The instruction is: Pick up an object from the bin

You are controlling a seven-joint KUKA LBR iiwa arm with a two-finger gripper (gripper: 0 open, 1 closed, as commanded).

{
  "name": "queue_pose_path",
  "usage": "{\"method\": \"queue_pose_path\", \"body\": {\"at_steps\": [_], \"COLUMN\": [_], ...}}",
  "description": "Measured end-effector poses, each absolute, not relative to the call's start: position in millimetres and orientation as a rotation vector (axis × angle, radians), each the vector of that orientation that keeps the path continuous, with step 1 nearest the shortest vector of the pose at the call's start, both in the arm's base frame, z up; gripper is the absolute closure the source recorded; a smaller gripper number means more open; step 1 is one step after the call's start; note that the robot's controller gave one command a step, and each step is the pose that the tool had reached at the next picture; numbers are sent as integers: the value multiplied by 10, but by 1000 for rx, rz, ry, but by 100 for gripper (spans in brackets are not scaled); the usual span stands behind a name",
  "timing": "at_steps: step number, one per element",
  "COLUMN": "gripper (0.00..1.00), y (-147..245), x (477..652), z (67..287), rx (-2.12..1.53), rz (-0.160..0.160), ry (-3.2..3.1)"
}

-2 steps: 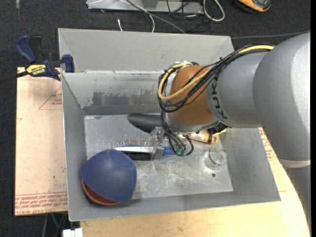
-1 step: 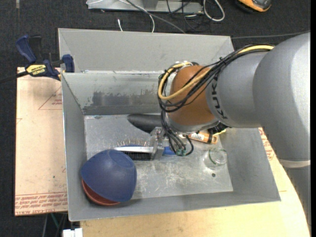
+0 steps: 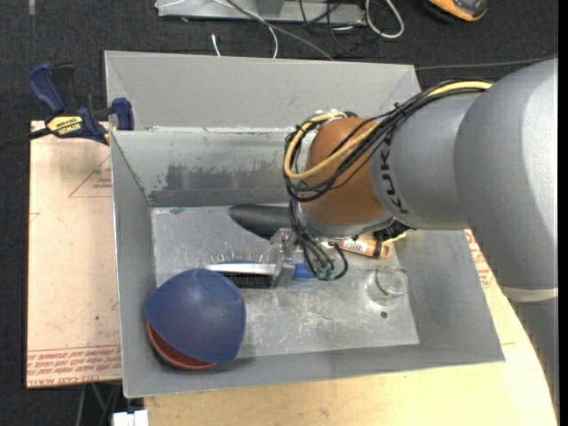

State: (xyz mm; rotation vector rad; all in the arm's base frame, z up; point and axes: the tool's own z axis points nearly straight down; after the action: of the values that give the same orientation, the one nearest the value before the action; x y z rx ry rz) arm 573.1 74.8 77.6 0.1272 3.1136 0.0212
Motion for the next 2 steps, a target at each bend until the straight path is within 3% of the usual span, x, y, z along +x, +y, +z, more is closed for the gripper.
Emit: {"method": "queue_pose_path", "body": {"at_steps": [2], "gripper": [100], "y": [747], "x": [5731], "z": [776], "rx": [127], "rz": [21], "ry": [3114]}}
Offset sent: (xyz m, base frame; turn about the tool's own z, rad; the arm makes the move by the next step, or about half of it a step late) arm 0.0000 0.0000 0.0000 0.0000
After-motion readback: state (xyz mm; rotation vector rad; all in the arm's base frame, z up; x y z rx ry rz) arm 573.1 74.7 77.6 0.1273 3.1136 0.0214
